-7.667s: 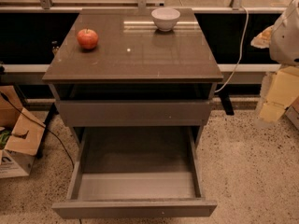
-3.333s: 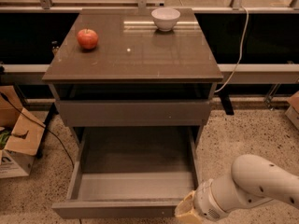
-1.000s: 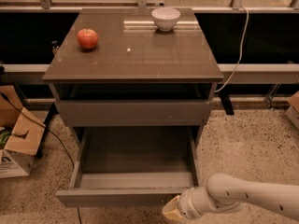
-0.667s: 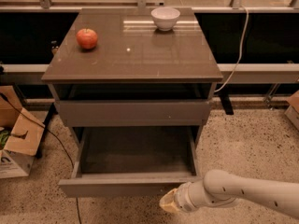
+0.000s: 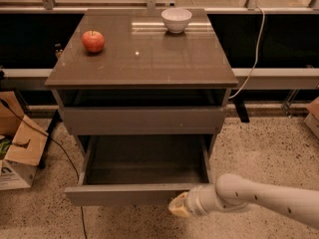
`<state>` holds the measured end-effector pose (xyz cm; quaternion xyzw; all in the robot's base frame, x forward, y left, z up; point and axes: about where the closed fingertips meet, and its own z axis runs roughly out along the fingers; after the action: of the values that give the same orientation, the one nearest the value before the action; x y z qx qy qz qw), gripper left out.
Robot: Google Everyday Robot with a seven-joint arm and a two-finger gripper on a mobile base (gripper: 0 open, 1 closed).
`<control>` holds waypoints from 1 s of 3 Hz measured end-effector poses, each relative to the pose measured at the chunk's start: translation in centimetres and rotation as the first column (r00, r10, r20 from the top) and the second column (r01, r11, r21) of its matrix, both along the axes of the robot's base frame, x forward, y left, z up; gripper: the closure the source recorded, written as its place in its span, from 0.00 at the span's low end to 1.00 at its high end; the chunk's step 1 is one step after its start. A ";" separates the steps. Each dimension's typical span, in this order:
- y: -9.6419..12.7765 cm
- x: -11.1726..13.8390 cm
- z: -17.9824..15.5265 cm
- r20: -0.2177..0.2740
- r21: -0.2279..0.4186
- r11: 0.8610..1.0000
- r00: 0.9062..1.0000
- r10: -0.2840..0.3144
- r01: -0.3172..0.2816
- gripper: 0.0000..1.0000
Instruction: Close middle drawer
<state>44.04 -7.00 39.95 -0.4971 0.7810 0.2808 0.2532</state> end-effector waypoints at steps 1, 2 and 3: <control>0.3 4.2 0.6 0.067 0.014 1.000 0.998 -0.007 0.006 0.64; 0.5 7.4 1.3 0.112 0.017 1.000 0.994 -0.009 0.007 0.40; 1.2 12.4 3.2 0.177 0.024 1.000 0.984 -0.012 0.008 0.17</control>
Offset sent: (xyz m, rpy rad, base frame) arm 0.1768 0.0079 0.0393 0.0223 -0.2588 -0.0195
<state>56.48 -5.82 43.10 -0.5130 0.7547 0.2433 0.3287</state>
